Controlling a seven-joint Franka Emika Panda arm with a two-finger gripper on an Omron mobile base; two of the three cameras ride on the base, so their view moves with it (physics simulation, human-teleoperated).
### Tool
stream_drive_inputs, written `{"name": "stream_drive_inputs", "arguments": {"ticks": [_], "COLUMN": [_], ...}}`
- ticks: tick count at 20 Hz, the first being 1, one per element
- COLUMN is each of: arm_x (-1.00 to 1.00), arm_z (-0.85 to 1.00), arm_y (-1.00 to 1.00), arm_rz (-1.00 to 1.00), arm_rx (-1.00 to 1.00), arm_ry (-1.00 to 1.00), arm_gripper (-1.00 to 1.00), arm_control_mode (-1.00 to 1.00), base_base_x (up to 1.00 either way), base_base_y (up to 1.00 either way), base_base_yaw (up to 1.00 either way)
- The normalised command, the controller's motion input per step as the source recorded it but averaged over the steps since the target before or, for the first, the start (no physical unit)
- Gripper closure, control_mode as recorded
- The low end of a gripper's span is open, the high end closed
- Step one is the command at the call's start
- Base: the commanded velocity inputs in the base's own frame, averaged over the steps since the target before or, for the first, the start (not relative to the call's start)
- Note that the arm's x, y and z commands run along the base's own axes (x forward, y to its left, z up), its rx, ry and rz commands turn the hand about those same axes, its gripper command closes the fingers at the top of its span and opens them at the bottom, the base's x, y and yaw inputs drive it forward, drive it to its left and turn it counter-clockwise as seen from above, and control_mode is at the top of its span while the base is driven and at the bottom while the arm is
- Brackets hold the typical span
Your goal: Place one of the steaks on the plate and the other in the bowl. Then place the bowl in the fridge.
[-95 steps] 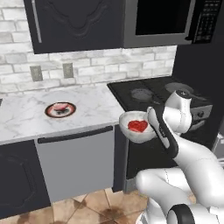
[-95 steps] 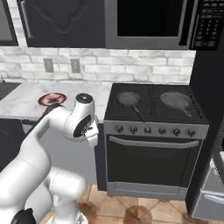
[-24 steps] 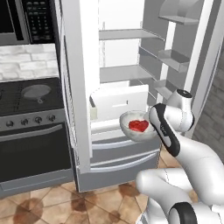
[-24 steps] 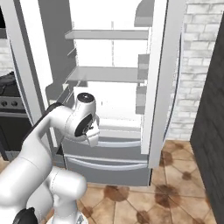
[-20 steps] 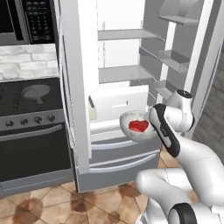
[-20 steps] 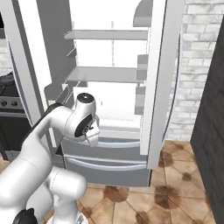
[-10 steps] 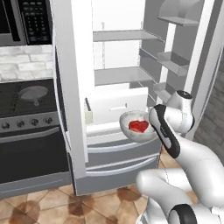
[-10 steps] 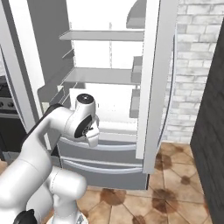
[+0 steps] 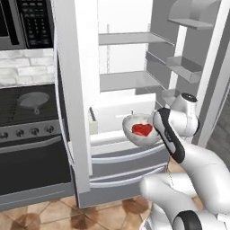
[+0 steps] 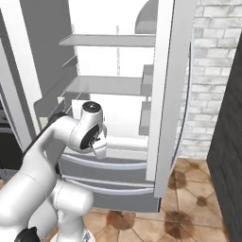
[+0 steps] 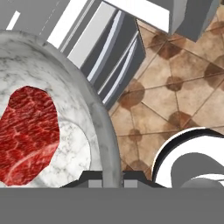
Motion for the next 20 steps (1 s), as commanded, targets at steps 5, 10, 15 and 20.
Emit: {"name": "stream_drive_inputs", "arguments": {"ticks": [5,10,15,20], "arm_x": [0.00,0.00,0.00,0.00], "arm_z": [0.00,0.00,0.00,0.00], "arm_y": [0.00,0.00,0.00,0.00], "arm_rz": [0.00,0.00,0.00,0.00], "arm_rx": [0.00,0.00,0.00,0.00], "arm_ry": [0.00,0.00,0.00,0.00], "arm_gripper": [1.00,1.00,1.00,1.00], "arm_control_mode": [1.00,1.00,1.00,1.00], "base_base_x": [0.46,0.48,0.42,0.48], "base_base_y": [0.00,-0.03,-0.07,-0.13], "base_base_yaw": [0.00,0.00,0.00,0.01]}}
